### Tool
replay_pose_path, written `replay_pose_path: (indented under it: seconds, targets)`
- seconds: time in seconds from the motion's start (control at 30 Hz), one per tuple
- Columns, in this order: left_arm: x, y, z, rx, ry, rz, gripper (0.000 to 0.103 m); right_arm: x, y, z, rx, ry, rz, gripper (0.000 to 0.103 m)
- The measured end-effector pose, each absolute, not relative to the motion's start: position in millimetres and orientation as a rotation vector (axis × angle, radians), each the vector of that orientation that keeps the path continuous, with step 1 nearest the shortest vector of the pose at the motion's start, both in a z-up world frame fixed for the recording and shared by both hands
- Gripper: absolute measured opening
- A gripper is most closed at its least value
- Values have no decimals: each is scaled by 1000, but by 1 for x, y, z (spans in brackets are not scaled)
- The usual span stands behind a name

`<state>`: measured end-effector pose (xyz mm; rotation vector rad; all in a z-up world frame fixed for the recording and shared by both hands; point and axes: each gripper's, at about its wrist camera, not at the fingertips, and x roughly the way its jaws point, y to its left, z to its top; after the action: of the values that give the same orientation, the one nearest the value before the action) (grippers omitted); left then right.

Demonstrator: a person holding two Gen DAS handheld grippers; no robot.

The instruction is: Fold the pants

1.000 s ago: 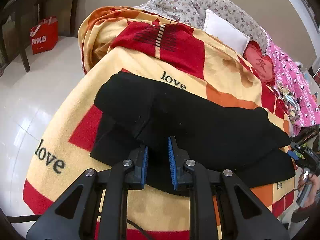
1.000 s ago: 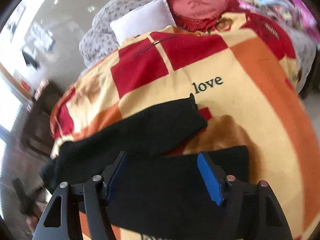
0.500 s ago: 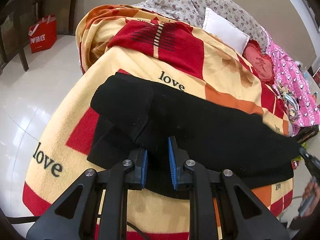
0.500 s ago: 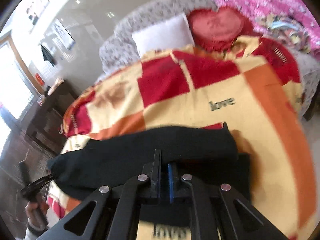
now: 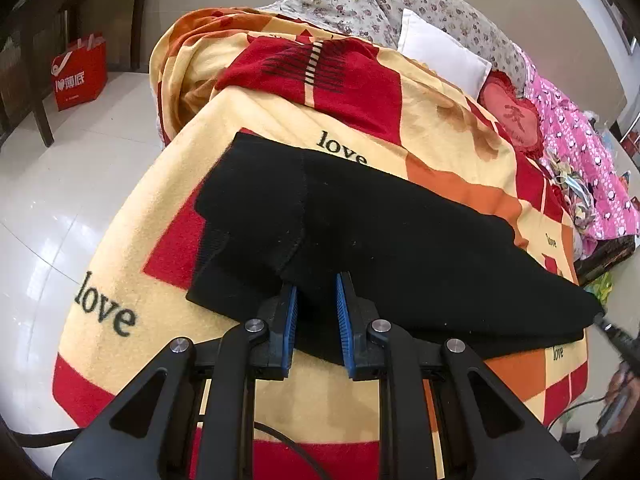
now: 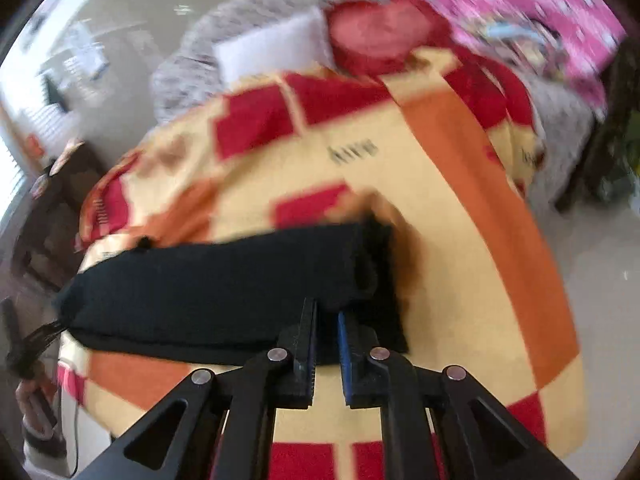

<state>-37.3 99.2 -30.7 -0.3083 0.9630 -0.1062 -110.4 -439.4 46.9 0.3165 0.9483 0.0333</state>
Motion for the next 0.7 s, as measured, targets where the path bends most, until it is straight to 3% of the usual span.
replay_pose_path:
  seconds: [0.1,0.23,0.37,0.7]
  targets:
    - [-37,100,-28,-308,957,-107,19,-102,-388,72,218,878,185,9]
    - [-34,100,-29,-319,966,-104,21,-79,-293,66,104,865,432,14]
    - [-31,102,-28,-351,965,-117,24,-70,-190,37,-137,859,603,40]
    - [-25,101,-24,-363,950,-151,25,-68,-86,-5,-425,793,684,42]
